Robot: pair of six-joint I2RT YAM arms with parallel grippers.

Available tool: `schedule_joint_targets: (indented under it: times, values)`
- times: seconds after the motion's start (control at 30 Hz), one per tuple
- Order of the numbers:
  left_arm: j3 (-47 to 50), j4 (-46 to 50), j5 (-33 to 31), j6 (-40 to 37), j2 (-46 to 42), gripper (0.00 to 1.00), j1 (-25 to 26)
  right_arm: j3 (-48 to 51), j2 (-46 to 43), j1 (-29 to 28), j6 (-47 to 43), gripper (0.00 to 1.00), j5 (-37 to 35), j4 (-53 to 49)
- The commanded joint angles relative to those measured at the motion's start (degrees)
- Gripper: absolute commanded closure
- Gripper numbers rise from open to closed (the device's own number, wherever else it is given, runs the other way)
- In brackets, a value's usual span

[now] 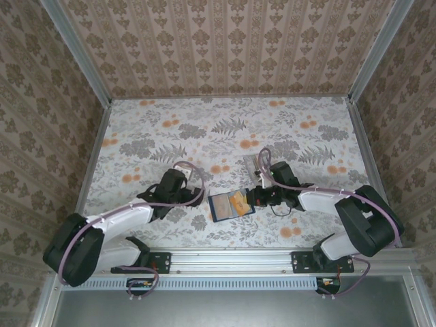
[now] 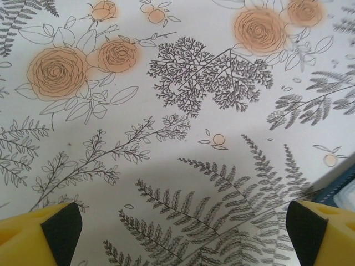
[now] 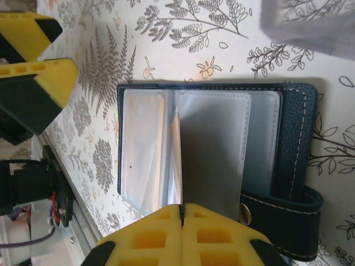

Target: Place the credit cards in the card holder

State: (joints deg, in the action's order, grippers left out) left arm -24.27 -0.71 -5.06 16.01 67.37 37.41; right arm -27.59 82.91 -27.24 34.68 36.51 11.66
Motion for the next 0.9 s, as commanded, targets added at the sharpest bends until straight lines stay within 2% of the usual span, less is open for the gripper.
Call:
schedule_joint_targets:
  times: [0.0,0.1,0.2,0.33,0.6,0.87]
  values:
    - [-0.5,1.7,5.4,3.7,-1.0,0.01,-0.4,0.3,-1.0,0.1,4.0,1.0,0.5,4.5]
    - [-0.9,2.0,11.9,-1.0,-0.1,0.02,0.8,1.1,-0.8,0.1,3.3,1.0,1.1,6.0]
    - [-1.3,3.0,12.2,-6.3,-0.4,0.02,5.4,0.6,0.4,0.3,1.7,1.0,2.9,5.5]
    - [-2.1,2.9,9.6,-7.7,1.3,0.01,9.0,0.5,3.1,0.4,1.2,1.0,5.1,6.5]
    - [-3.9,5.0,4.9,-3.2,9.9,0.02,9.2,0.2,6.2,0.3,0.4,1.0,6.1,5.6]
    - [-3.1,4.4,2.2,1.5,10.3,0.01,6.3,1.1,3.2,0.9,1.9,1.0,2.5,3.9]
